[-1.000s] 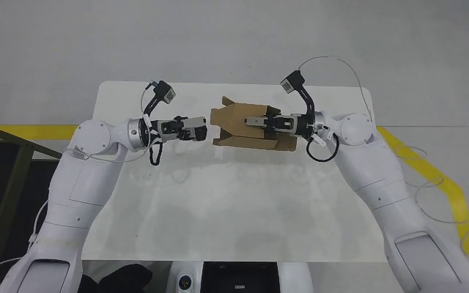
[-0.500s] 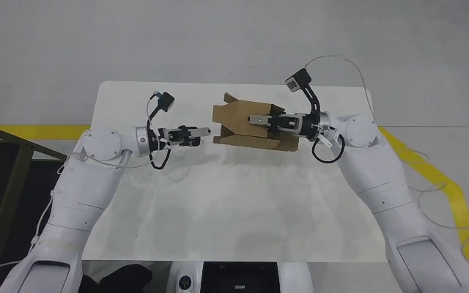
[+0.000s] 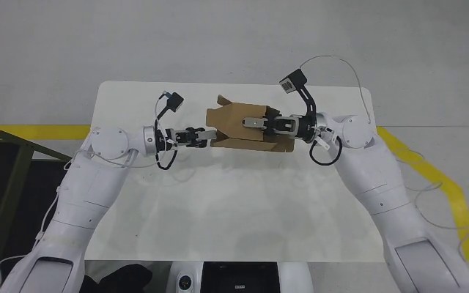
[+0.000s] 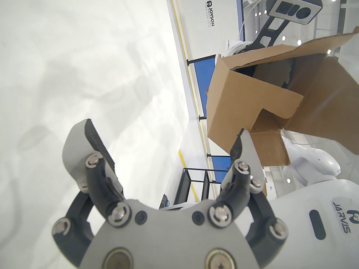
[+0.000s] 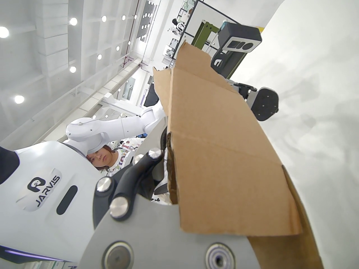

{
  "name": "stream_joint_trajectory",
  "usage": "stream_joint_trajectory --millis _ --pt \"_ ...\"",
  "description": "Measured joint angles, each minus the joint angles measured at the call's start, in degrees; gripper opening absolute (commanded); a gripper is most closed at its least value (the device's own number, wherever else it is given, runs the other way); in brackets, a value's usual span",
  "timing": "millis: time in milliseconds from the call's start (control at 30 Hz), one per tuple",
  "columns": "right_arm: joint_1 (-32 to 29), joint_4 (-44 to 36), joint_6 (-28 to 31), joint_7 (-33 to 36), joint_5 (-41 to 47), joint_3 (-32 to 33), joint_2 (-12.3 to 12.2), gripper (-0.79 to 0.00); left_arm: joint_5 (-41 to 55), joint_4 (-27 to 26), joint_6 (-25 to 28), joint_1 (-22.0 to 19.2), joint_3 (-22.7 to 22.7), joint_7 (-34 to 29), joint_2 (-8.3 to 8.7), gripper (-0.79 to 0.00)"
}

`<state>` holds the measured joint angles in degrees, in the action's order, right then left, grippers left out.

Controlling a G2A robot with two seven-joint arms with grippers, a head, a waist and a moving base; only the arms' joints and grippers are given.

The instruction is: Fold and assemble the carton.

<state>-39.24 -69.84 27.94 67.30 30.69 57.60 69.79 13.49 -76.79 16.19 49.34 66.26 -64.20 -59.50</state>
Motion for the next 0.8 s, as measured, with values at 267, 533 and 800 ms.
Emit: stream_joint_trajectory --millis 267,533,800 --pt "0.1 -0.5 -0.2 1.2 1.0 -1.1 0.4 -0.785 1.2 0.3 0.2 -0.4 -0.2 -0.2 -0.07 0.0" --pt "0.4 -0.6 -0.1 2.4 1.8 -1.8 0.8 -0.785 1.9 0.5 0.1 -0.8 -0.2 -0.4 -0.05 0.0" --pt "0.5 -0.8 -0.1 3.2 2.2 -2.3 1.1 -0.785 2.1 0.6 0.3 -1.2 -0.6 -0.4 -0.1 0.0"
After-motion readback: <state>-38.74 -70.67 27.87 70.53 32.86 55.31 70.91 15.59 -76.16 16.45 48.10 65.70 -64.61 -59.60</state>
